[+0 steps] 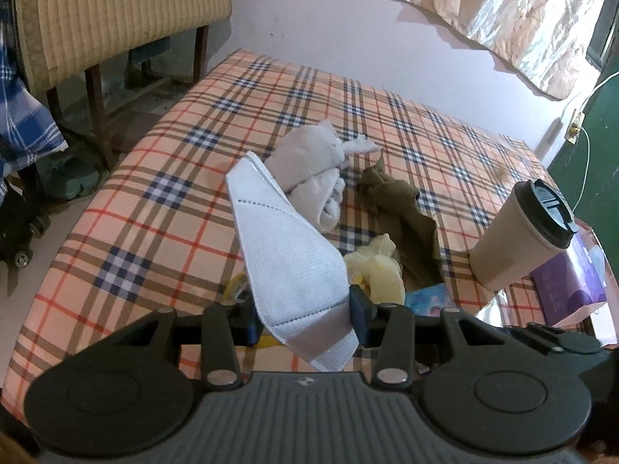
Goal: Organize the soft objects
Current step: 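Grasp the white respirator mask with the left gripper while the right gripper grasps the blue Vinda tissue pack, then carry the white respirator mask and Vinda tissue pack with both grippers to the white box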
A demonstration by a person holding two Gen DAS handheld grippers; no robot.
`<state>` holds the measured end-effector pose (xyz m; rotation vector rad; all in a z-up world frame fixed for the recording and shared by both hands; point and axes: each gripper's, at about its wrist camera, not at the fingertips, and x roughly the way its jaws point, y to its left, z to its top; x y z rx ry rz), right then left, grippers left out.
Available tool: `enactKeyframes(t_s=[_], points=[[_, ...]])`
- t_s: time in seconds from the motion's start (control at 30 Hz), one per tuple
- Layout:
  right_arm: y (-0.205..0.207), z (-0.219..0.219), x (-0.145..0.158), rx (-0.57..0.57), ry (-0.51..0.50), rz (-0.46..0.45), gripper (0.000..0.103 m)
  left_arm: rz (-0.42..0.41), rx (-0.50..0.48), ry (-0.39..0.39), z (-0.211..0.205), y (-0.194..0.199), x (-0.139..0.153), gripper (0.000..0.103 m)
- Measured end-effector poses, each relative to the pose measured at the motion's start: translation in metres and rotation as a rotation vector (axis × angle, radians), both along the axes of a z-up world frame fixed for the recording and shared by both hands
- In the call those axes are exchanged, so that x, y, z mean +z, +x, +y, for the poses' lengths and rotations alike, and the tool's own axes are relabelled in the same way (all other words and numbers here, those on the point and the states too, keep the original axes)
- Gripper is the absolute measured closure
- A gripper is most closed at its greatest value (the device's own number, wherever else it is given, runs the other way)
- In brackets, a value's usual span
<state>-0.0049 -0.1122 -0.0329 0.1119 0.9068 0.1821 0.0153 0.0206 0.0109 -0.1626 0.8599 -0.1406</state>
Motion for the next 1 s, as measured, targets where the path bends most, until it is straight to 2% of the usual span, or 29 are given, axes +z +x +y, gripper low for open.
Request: enactKeyframes(t_s=[0.13, 0.2, 0.27, 0.47, 0.7, 1.0], points=[[0.010, 0.003, -0.010, 0.008, -0.018, 0.009, 0.032, -0.003, -0.005, 0.010, -0.003, -0.001, 0.001, 0.058], [0.012, 0.004, -0.011, 0.015, -0.007, 0.003, 0.038, -0.005, -0.008, 0.011, -0.004, -0.002, 0.003, 0.058], [0.010, 0.001, -0.006, 0.010, 0.017, -0.003, 0.038, -0.011, -0.008, 0.013, -0.004, -0.003, 0.005, 0.058], [-0.001, -0.005, 0.028, 0.000, 0.040, -0.063, 0.038, -0.024, -0.001, 0.012, -0.004, 0.001, 0.012, 0.058], [0.010, -0.011, 0.077, 0.005, 0.024, -0.140, 0.038, -0.031, -0.023, 0.034, -0.014, 0.012, 0.026, 0.058], [0.022, -0.021, 0.109, -0.001, 0.009, -0.190, 0.038, -0.050, -0.050, 0.053, -0.026, 0.025, 0.038, 0.058]])
